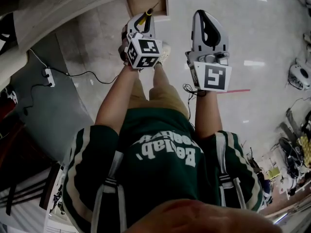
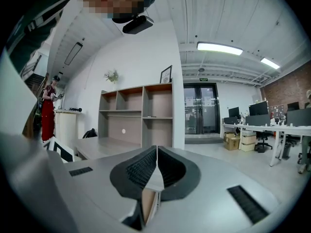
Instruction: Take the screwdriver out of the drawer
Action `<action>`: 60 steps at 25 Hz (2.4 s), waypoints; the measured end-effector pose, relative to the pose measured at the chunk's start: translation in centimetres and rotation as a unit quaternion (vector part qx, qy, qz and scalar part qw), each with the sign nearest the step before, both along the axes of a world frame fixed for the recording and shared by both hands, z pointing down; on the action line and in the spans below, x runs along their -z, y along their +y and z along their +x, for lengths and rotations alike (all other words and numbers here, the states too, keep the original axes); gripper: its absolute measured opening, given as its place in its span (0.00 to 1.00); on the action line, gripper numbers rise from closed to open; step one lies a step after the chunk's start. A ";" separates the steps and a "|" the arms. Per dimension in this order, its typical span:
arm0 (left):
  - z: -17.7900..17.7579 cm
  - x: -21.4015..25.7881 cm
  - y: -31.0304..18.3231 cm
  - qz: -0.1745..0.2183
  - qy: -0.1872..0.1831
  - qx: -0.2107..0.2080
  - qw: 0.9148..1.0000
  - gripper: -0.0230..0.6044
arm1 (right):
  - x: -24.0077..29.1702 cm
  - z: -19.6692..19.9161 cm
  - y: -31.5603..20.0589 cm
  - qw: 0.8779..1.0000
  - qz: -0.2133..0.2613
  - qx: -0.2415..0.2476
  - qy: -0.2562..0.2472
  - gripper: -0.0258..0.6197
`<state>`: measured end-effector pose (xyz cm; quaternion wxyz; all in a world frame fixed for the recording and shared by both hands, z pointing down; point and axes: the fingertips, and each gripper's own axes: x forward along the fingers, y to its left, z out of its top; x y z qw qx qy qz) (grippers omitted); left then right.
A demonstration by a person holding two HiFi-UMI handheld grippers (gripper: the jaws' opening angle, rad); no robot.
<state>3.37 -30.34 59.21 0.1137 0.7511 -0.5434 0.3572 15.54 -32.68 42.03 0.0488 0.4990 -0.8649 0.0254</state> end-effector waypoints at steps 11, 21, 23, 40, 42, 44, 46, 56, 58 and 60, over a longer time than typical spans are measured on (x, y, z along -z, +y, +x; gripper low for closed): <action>-11.4 20.9 1.6 0.162 0.047 0.050 0.984 0.16 | 11.2 -9.3 2.7 0.999 0.049 0.018 -0.010 0.09; -18.6 33.8 6.8 0.263 0.105 0.059 0.957 0.16 | 20.0 -14.7 8.1 0.996 0.084 0.009 -0.011 0.09; -19.7 35.4 7.9 0.277 0.112 0.055 0.953 0.16 | 21.3 -15.5 9.3 0.996 0.086 0.007 -0.004 0.09; -25.3 42.0 13.6 0.340 0.128 0.069 0.929 0.16 | 27.3 -19.0 13.9 0.991 0.125 0.018 0.037 0.09; -25.8 42.1 13.4 0.342 0.127 0.072 0.928 0.16 | 27.4 -19.5 13.7 0.990 0.137 0.027 0.032 0.09; -26.0 42.3 13.5 0.347 0.127 0.074 0.926 0.16 | 27.9 -20.0 13.8 0.984 0.170 0.044 0.023 0.09; -26.1 42.4 13.6 0.348 0.123 0.073 0.927 0.16 | 28.0 -20.5 14.0 0.982 0.181 0.047 0.019 0.09; -27.4 42.4 13.5 0.345 0.120 0.063 0.929 0.16 | 28.1 -22.3 13.9 0.983 0.177 0.042 0.013 0.09; -27.6 42.2 13.5 0.345 0.121 0.061 0.929 0.16 | 27.7 -22.4 13.9 0.986 0.164 0.033 0.016 0.09; -27.9 42.1 13.4 0.345 0.123 0.061 0.929 0.16 | 27.4 -22.5 13.9 0.987 0.155 0.026 0.016 0.09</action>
